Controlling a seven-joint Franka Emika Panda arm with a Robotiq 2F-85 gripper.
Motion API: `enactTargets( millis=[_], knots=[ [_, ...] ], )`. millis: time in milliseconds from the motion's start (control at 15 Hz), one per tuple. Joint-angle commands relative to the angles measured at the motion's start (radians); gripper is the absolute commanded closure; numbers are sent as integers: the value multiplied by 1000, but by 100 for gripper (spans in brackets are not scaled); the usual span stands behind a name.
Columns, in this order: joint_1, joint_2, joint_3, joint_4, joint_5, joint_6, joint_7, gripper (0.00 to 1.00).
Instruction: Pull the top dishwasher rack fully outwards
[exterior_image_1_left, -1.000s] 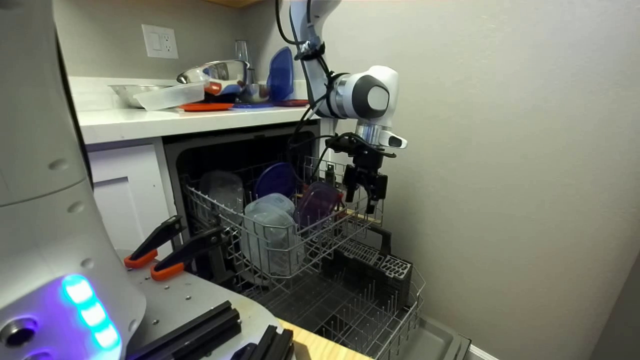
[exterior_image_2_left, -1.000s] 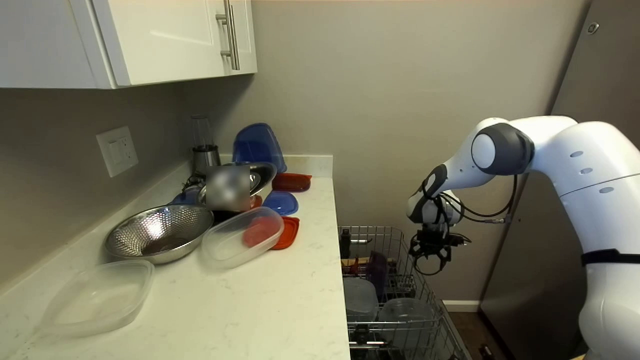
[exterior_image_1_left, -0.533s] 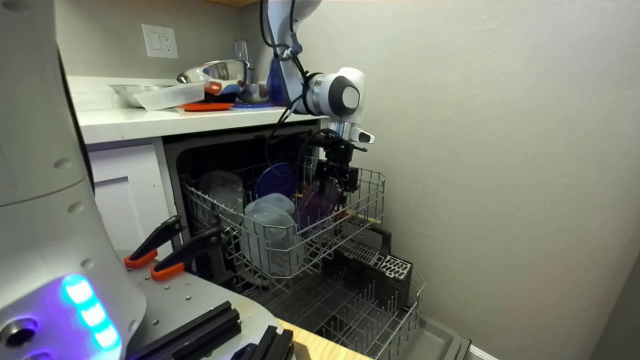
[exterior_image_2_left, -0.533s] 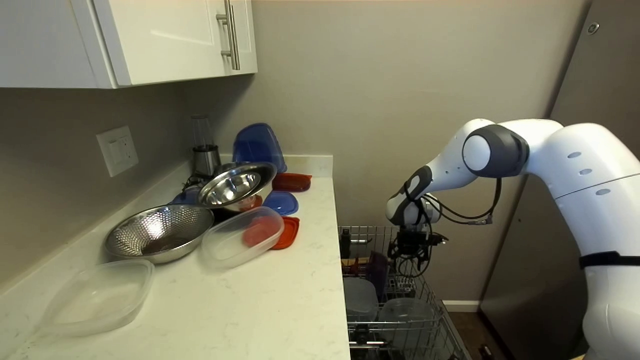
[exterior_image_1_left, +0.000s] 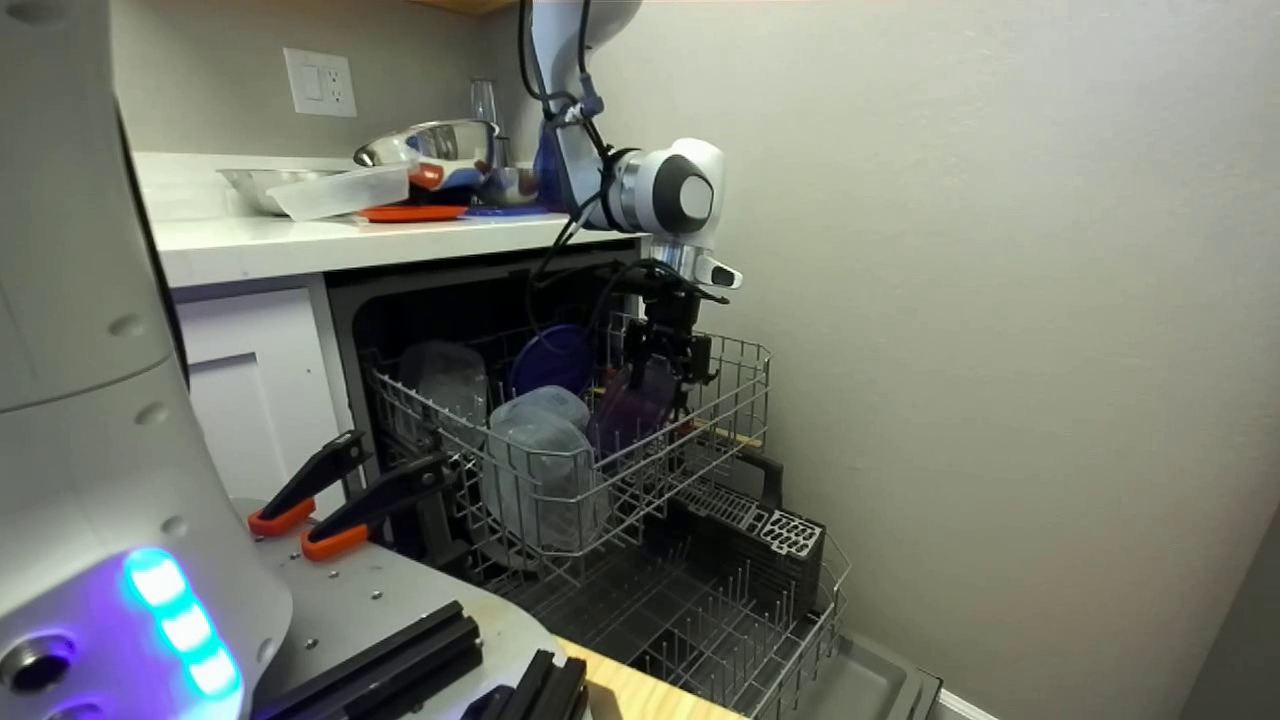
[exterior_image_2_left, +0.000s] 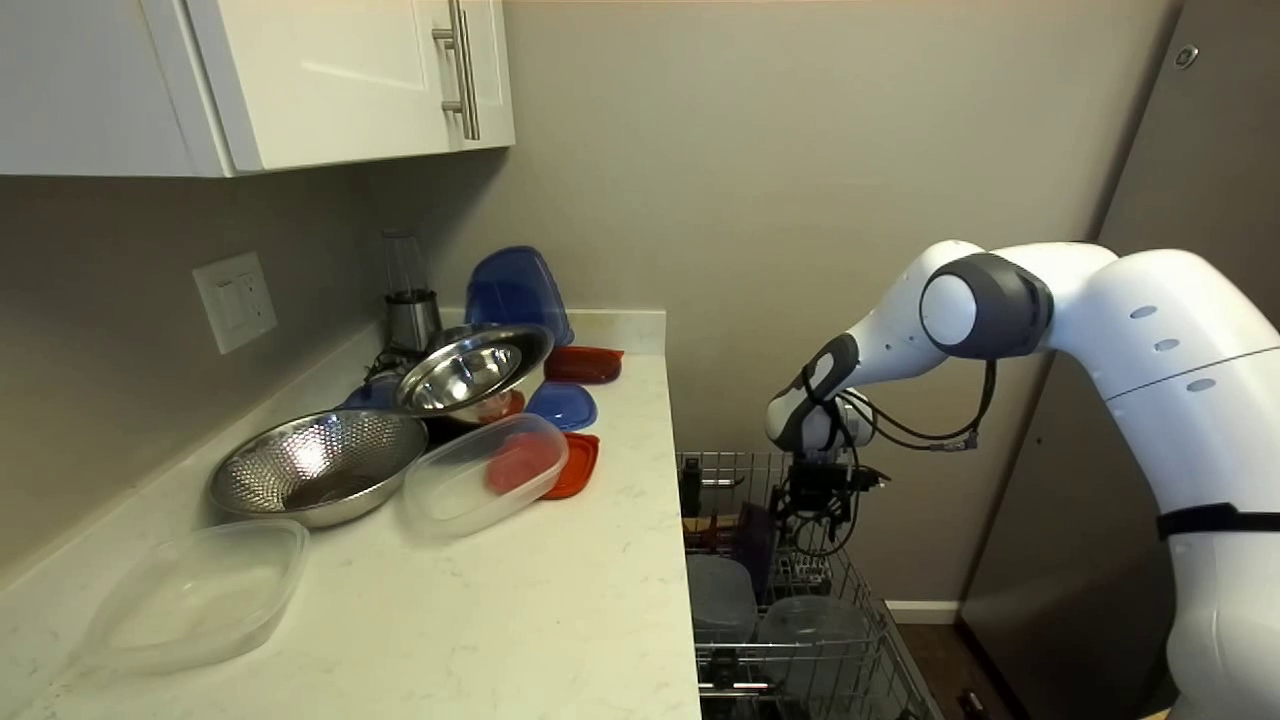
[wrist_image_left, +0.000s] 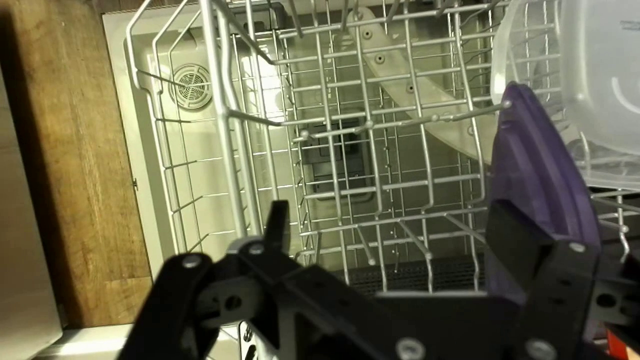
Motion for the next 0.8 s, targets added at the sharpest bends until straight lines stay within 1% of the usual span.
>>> enactTargets(
  millis=[0, 67, 267, 400, 533, 733],
  knots=[
    [-3, 2, 3, 3, -4, -2, 2, 0],
    [17, 17, -5, 21, -12, -7, 29, 0],
    [36, 20, -9, 33, -11, -17, 61, 0],
    [48, 31, -25, 44, -13, -11, 96, 0],
    [57, 37, -60, 45, -23, -19, 144, 0],
    [52, 23, -109, 24, -30, -33, 184, 0]
  ],
)
